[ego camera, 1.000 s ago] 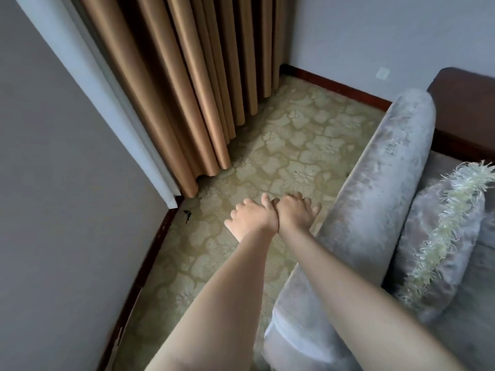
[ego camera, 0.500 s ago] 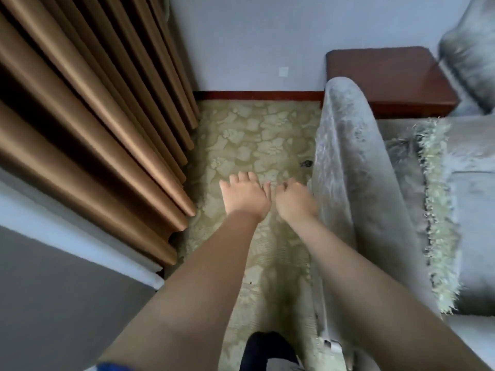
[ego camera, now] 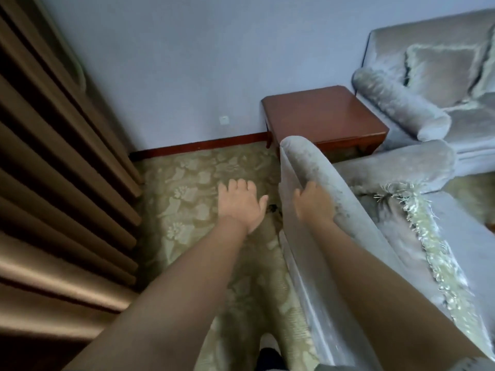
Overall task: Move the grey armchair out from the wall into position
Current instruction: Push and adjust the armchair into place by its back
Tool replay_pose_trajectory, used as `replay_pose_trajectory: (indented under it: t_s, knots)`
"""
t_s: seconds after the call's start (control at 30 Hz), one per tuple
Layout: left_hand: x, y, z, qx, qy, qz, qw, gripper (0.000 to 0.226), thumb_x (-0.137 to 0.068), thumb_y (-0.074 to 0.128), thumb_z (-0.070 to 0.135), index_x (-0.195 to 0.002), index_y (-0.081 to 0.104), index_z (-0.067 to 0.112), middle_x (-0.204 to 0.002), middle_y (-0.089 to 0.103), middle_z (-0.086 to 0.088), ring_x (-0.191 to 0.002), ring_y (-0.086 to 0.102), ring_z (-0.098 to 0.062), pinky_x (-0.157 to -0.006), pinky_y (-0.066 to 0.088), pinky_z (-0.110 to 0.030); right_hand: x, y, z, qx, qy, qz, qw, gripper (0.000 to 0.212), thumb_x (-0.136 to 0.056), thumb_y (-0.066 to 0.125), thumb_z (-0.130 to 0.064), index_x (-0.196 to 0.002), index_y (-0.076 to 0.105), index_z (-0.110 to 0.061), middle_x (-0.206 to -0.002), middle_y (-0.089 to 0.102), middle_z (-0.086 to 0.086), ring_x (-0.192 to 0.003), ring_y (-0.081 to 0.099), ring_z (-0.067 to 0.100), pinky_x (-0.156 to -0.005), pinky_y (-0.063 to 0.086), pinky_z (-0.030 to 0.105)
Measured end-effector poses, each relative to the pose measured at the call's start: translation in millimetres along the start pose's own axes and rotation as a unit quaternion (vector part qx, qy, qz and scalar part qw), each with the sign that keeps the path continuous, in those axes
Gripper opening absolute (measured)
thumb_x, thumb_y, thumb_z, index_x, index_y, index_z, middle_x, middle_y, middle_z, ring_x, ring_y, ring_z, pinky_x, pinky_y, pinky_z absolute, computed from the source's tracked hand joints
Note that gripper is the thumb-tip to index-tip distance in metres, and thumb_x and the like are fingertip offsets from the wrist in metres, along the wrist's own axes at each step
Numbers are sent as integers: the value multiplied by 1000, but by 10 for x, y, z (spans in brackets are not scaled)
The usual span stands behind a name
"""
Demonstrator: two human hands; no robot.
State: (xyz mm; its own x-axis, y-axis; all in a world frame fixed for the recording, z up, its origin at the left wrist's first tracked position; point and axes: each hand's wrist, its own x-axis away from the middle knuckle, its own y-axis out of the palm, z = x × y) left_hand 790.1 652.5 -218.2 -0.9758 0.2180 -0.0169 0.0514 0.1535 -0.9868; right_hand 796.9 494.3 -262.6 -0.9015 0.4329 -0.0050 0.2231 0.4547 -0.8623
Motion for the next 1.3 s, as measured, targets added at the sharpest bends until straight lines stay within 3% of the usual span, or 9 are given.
replay_pose_trajectory:
  t_s: [0.27,0.43,0.57,0.67,0.83,0.97,1.2,1.3]
  knots:
    - [-1402,144,-135,1,59,11,998,54,-95,26,53,-123,49,13,-122,54,-8,-113,46,-28,-98,31,-46,-1261,302,-398,98,78,9,992,49,-92,36,-36,-132,41,-9,-133,44,14,-119,43,32,-95,37,45]
    - [-2308,424,-178,-7,157,28,987,51,-94,29,53,-116,52,13,-115,57,-8,-106,50,-27,-89,34,-42,-1961,598,-530,123,217,22,968,52,-91,31,-43,-132,44,-14,-127,48,11,-117,44,32,-93,35,46]
    - [-3145,548,-248,17,238,33,971,53,-93,27,53,-118,52,13,-117,56,-9,-110,48,-28,-90,33,-43,-2365,875,-592,104,319,15,942,57,-92,23,-47,-134,42,-14,-133,46,11,-123,40,37,-100,28,51]
    - [-3652,561,-196,17,322,64,944,53,-93,30,53,-116,53,12,-114,57,-9,-107,49,-29,-88,33,-43,-2440,1042,-582,141,347,71,924,55,-92,20,-49,-125,49,-15,-127,52,10,-119,43,36,-97,25,50]
    - [-4119,637,117,3,431,6,902,50,-95,29,50,-121,48,12,-120,54,-9,-109,49,-29,-87,33,-42,-2484,1100,-590,169,361,136,907,46,-93,24,-44,-107,57,-16,-110,61,6,-106,51,31,-89,28,45]
    - [-4393,756,466,-4,544,-11,839,44,-96,31,47,-117,49,12,-117,55,-10,-105,53,-30,-84,35,-40,-2531,1121,-559,198,371,158,894,40,-90,28,-42,-99,58,-17,-100,62,3,-97,54,28,-82,30,42]
    - [-4782,630,1345,-8,622,-23,783,48,-97,27,48,-122,48,12,-119,56,-10,-108,53,-30,-84,38,-40,-2663,1060,-493,156,456,131,867,34,-85,32,-43,-101,51,-20,-105,56,1,-101,48,26,-84,29,41]
    - [-4729,567,1686,-6,666,-25,746,49,-97,26,48,-124,48,13,-121,55,-11,-110,52,-30,-86,38,-40,-2706,1040,-492,128,488,161,848,26,-88,37,-36,-98,55,-20,-102,58,0,-102,48,25,-83,30,40]
